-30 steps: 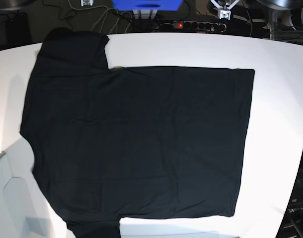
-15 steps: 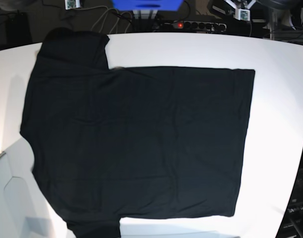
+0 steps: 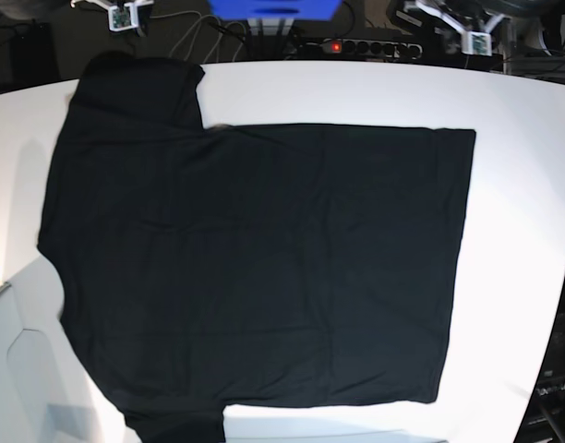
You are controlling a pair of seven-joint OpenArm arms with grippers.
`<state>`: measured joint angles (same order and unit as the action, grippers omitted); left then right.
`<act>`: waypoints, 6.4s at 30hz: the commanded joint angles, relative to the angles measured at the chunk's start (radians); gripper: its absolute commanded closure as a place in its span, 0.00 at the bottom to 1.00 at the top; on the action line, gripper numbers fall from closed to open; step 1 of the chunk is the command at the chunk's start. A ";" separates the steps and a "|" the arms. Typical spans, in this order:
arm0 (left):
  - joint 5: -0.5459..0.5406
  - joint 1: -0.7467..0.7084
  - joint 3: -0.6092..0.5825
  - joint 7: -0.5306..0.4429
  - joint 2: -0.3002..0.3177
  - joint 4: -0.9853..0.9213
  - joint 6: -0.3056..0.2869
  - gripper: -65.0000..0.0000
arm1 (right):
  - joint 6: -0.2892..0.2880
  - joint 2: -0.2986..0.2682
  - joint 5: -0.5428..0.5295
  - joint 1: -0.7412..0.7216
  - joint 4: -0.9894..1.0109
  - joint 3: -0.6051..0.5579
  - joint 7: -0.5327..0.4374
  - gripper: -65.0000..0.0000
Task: Fold the T-shirt properly
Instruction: 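Move both grippers down toward the shoulder edge of the black T-shirt, then grasp the shoulder corners of the black T-shirt with both grippers, then lift the shoulder edge and fold it over toward the hem with both grippers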
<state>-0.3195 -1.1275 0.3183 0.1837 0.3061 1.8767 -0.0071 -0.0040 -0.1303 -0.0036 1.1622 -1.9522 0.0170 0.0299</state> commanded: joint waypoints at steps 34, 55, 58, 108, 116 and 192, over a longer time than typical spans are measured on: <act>-0.002 0.197 0.109 -0.011 -0.037 0.082 0.000 0.64 | -0.001 0.002 0.003 -0.149 -0.086 0.076 -0.140 0.74; -0.045 0.513 0.109 -0.010 -0.037 -0.260 -0.141 0.39 | -0.001 -0.002 0.003 -0.213 -0.085 0.076 0.006 0.62; -0.056 0.524 0.109 -0.010 -0.037 -0.292 -0.141 0.39 | -0.001 -0.002 0.003 -0.213 -0.085 0.077 0.006 0.62; -0.057 0.493 0.100 -0.010 -0.037 -0.338 -0.153 0.93 | -0.175 0.039 -0.002 -0.406 -0.048 0.335 0.420 0.44; -0.053 0.493 0.100 -0.010 -0.037 -0.338 -0.152 0.93 | -0.175 0.024 -0.002 -0.448 0.087 0.341 0.417 0.44; -0.046 1.019 0.256 0.371 -0.138 -0.104 -0.150 0.92 | -0.448 -0.041 0.004 -1.183 0.184 0.412 0.422 1.00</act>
<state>-0.3649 -0.1131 0.5716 0.5758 0.1555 1.7580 -0.1604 -0.4553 -0.1616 0.0116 -0.0074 -1.7504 0.4294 0.4774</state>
